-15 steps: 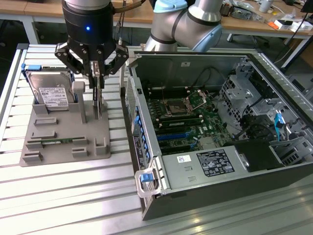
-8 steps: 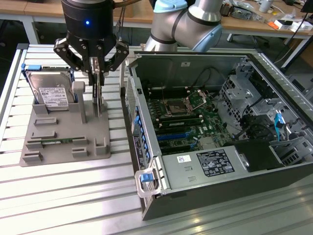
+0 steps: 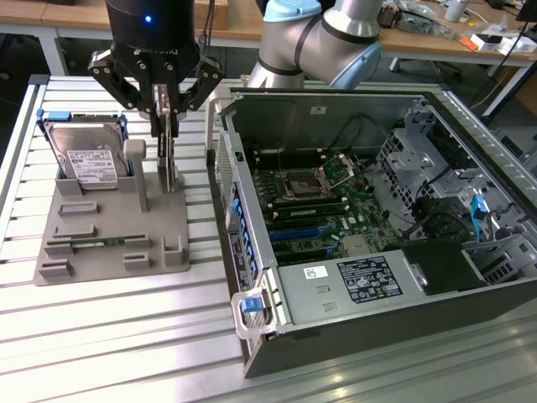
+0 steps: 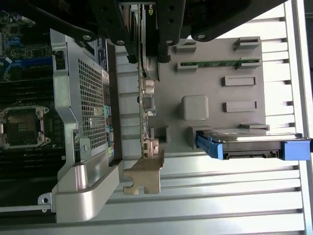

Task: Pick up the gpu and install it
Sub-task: 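Pick up the gpu and move the gpu toward the slot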

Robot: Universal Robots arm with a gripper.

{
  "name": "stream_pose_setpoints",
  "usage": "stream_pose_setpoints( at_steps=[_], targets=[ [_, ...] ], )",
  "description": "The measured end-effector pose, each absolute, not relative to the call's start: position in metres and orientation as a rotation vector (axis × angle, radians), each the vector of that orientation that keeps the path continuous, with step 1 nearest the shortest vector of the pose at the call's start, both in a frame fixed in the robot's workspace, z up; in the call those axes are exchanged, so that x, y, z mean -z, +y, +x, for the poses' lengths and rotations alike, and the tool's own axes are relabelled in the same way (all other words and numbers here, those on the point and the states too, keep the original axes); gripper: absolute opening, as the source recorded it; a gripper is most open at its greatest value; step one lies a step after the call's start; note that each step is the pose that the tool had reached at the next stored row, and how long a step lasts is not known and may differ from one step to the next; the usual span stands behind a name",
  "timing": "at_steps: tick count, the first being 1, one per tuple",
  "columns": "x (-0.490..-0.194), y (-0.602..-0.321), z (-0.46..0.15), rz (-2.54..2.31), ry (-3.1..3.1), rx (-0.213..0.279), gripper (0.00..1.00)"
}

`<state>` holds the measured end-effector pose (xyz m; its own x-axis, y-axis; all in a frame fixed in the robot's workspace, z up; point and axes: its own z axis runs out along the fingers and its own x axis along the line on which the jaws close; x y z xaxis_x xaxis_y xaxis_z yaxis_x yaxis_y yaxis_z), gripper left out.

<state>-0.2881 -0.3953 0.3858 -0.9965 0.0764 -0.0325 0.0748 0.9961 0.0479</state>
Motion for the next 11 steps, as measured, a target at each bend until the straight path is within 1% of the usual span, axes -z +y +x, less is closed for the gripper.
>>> stream_pose_setpoints(
  at_steps=[11],
  targets=[
    [-0.408, -0.395, -0.288, 0.118, 3.104, -0.073, 0.27]
  ],
)
